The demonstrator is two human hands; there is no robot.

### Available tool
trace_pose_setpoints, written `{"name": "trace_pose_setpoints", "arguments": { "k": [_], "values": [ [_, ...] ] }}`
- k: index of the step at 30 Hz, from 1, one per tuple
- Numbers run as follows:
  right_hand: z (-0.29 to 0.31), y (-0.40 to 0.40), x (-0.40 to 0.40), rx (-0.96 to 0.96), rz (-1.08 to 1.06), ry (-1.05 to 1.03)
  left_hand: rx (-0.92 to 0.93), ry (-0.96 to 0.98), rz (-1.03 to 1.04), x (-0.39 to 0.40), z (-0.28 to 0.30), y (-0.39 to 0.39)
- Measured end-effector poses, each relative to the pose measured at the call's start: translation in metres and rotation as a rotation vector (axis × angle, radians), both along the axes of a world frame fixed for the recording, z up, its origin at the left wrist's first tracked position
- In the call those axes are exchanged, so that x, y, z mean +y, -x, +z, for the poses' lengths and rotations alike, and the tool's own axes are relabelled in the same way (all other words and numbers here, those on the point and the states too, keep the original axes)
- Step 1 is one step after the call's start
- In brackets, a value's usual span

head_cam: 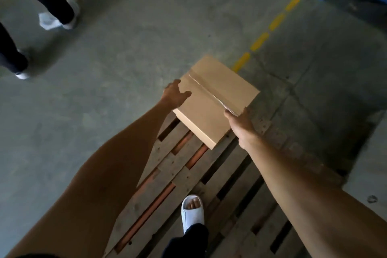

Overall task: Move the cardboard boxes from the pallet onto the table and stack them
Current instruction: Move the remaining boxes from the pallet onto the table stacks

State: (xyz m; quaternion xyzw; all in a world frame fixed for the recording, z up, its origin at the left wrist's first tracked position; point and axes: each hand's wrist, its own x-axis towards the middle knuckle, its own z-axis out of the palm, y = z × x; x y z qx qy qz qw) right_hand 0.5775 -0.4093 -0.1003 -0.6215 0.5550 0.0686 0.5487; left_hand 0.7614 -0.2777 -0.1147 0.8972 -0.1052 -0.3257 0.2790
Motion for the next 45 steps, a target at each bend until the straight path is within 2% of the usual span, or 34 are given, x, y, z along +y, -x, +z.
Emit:
{"name": "trace_pose_setpoints", "arguments": {
  "k": [5, 8, 10, 12, 16, 20, 24, 32, 38, 45],
  "values": [
    [-0.084, -0.010, -0.008, 0.038, -0.219, -0.124, -0.028, -0.051, -0.015, -0.012, -0.085, -0.044],
    [-0.115, -0.006, -0.004, 0.016, -0.300, -0.146, -0.086, -0.106, -0.059, -0.009, -0.108, -0.057],
    [-0.125, 0.000, -0.003, -0.006, -0.336, -0.114, 0.009, -0.088, -0.059, -0.002, -0.113, -0.060],
    [-0.128, 0.005, -0.002, -0.022, -0.328, -0.077, 0.157, -0.012, 0.016, 0.011, -0.118, -0.058],
    [-0.117, 0.012, 0.003, -0.040, -0.286, -0.080, 0.312, 0.184, 0.164, 0.037, -0.116, -0.031],
    [-0.087, 0.033, 0.000, -0.086, -0.191, -0.071, 0.326, 0.268, 0.227, 0.059, -0.091, 0.005],
    [-0.027, 0.068, -0.007, -0.172, -0.079, 0.020, 0.316, 0.353, 0.252, 0.079, -0.032, 0.050],
    [0.119, 0.179, -0.020, -0.365, -0.035, 0.159, 0.222, 0.538, 0.229, 0.070, 0.128, 0.176],
    [0.250, 0.311, -0.043, -0.514, 0.016, 0.238, 0.112, 0.647, 0.172, 0.057, 0.261, 0.307],
    [0.345, 0.467, -0.062, -0.607, -0.027, 0.308, 0.018, 0.758, 0.108, 0.035, 0.352, 0.447]
  ]
}}
